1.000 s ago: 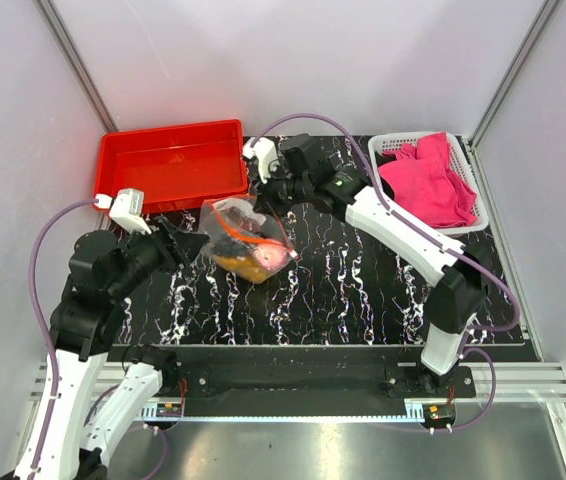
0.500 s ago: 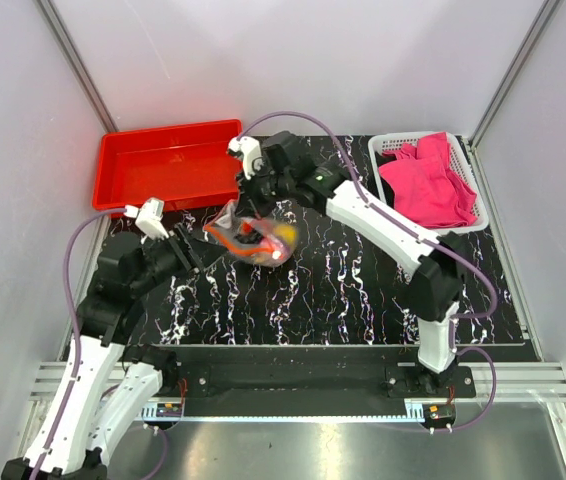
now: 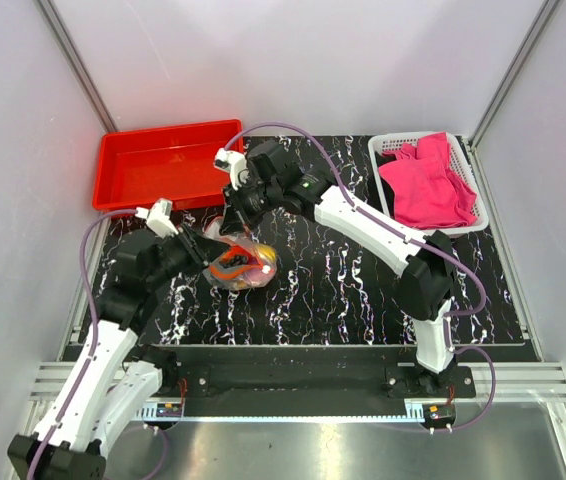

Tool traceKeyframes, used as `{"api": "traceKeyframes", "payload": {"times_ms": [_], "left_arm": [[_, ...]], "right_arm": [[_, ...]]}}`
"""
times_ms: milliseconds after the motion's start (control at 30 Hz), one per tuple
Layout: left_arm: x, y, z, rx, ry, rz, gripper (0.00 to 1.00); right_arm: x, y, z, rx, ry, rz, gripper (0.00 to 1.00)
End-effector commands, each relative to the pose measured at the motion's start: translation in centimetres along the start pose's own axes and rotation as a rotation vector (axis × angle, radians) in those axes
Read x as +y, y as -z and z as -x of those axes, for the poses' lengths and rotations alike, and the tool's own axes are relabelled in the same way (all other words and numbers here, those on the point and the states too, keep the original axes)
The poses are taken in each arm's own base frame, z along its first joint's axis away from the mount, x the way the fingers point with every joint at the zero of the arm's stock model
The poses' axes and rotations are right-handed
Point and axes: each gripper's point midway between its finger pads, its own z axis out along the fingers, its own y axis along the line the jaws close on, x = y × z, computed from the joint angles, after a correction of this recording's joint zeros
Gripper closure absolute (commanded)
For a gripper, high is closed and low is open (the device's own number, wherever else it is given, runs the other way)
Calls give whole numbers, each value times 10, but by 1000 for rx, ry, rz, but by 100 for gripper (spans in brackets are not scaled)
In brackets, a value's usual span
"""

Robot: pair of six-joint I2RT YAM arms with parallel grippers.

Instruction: Open the zip-top bag and remove the fake food

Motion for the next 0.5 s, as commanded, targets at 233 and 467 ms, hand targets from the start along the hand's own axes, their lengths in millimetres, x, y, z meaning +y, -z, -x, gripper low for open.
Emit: {"api": "traceKeyframes", "payload": {"times_ms": [233, 467], "left_arm": [[39, -34, -5, -38, -112, 172, 70], [52, -47, -20, 20, -219, 268, 61]], "right_arm": [[36, 15, 35, -110, 50, 119, 100], [34, 15, 33, -104, 55, 119, 100]]}}
